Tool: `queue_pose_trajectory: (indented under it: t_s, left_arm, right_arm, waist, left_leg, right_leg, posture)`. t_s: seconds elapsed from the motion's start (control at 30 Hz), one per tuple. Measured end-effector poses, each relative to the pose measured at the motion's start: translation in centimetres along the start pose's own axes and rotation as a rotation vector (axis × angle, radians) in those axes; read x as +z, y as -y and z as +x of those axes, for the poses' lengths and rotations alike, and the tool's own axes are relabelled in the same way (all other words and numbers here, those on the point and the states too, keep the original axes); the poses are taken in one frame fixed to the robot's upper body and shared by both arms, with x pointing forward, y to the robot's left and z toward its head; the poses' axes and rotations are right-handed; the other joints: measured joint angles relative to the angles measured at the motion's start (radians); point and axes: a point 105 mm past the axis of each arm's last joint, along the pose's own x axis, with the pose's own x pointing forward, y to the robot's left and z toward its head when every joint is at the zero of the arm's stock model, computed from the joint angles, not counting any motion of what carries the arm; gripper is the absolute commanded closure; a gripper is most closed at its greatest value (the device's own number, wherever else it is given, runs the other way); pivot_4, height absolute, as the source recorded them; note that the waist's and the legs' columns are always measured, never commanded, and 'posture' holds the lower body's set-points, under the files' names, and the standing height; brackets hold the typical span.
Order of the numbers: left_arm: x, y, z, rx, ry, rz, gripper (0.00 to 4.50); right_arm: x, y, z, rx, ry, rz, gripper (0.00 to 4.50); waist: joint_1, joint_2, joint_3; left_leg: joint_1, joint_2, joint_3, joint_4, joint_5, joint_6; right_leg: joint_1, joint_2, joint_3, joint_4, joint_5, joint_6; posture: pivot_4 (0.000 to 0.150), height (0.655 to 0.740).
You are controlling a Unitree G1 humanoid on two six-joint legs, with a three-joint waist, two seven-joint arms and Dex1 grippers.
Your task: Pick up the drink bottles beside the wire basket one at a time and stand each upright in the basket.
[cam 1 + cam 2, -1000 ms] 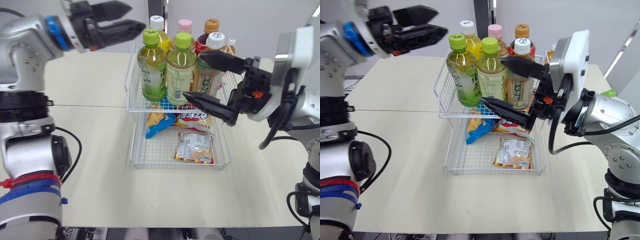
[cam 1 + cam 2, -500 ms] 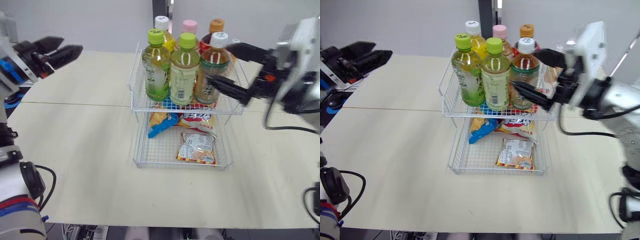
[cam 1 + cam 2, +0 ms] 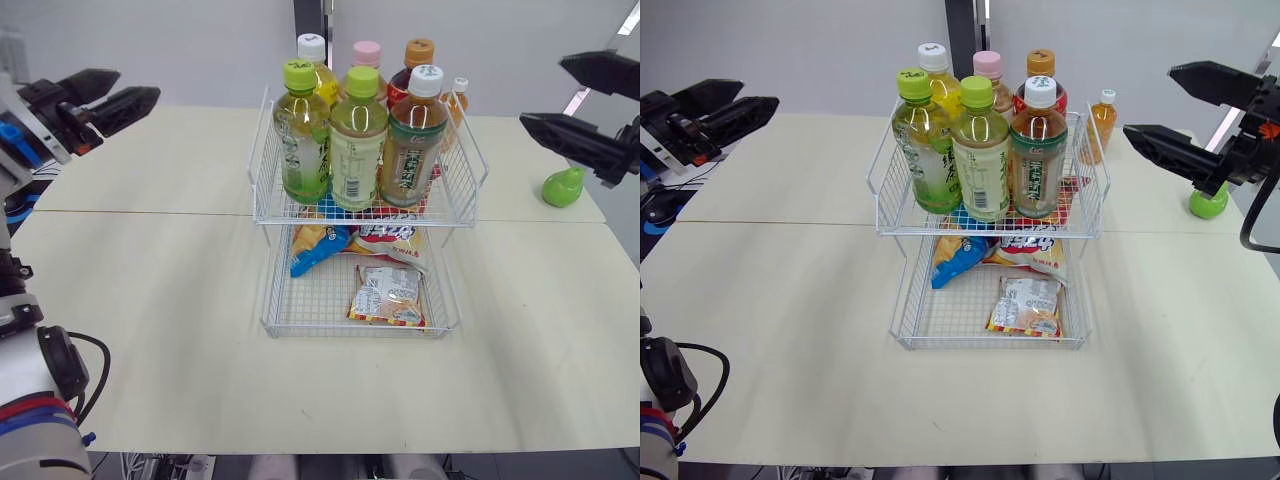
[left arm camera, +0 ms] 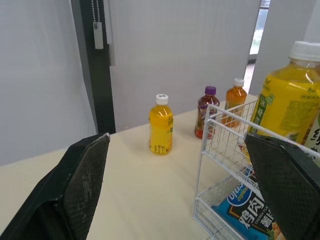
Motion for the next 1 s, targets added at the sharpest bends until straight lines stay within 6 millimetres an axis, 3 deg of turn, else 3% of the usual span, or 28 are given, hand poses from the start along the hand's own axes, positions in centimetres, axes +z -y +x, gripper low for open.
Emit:
queue_pose_trajectory:
  t_s: [0.13, 0.3, 0.47, 0.57, 0.7, 1.0]
  left_arm:
    - [-3.7, 0.9, -0.5, 0.014, -0.082, -0.019, 0.01]
    - [-10.1, 2.6, -3.0, 0.051, -0.196, -0.088, 0.01]
    - [-14.1, 4.3, -5.0, 0.094, -0.242, -0.120, 0.01]
    - [-15.4, 4.9, -6.1, 0.123, -0.256, -0.119, 0.01]
    - [-17.1, 4.8, -7.3, 0.209, -0.290, -0.097, 0.01]
    - [-18.2, 4.0, -8.1, 0.302, -0.343, -0.004, 0.01]
  right_arm:
    - [-3.6, 1.1, -1.4, -0.085, -0.098, 0.026, 0.00]
    - [-8.5, 2.7, -4.2, -0.205, -0.221, 0.051, 0.00]
    - [-14.4, 2.1, -5.7, -0.212, -0.386, 0.066, 0.00]
    - [-17.6, 1.1, -5.6, -0.188, -0.434, 0.093, 0.00]
    - [-20.2, 0.7, -5.7, -0.185, -0.464, 0.103, 0.00]
    - [-21.4, 0.2, -5.4, -0.156, -0.439, 0.121, 0.00]
  waist:
    - [0.003, 0.000, 0.000]
    - [0.001, 0.000, 0.000]
    - [0.000, 0.000, 0.000]
    - [-0.001, 0.001, 0.000]
    - [0.001, 0.001, -0.001]
    - [0.002, 0.001, -0.001]
  left_leg:
    - [0.000, -0.001, 0.000, 0.000, 0.000, 0.000]
    - [0.001, 0.000, 0.001, 0.000, 0.000, 0.000]
    - [0.005, -0.001, 0.000, 0.000, 0.000, 0.000]
    - [0.006, -0.001, 0.000, 0.000, 0.000, 0.000]
    - [0.006, -0.001, 0.000, 0.000, 0.000, 0.000]
    - [0.006, -0.001, -0.001, 0.000, 0.000, 0.000]
  right_leg:
    - [0.001, -0.002, 0.000, 0.000, 0.000, 0.000]
    - [0.001, -0.002, 0.001, 0.000, 0.000, 0.000]
    - [0.006, -0.002, 0.001, -0.001, 0.000, 0.000]
    - [0.007, -0.002, 0.001, -0.001, 0.000, 0.000]
    - [0.007, -0.002, 0.001, -0.001, 0.000, 0.000]
    - [0.008, -0.002, 0.000, -0.001, 0.000, 0.000]
  posture:
    - [0.150, 0.7400]
    - [0.150, 0.7400]
    - [0.150, 0.7400]
    - [0.150, 0.7400]
    - [0.150, 0.7400]
    - [0.150, 0.7400]
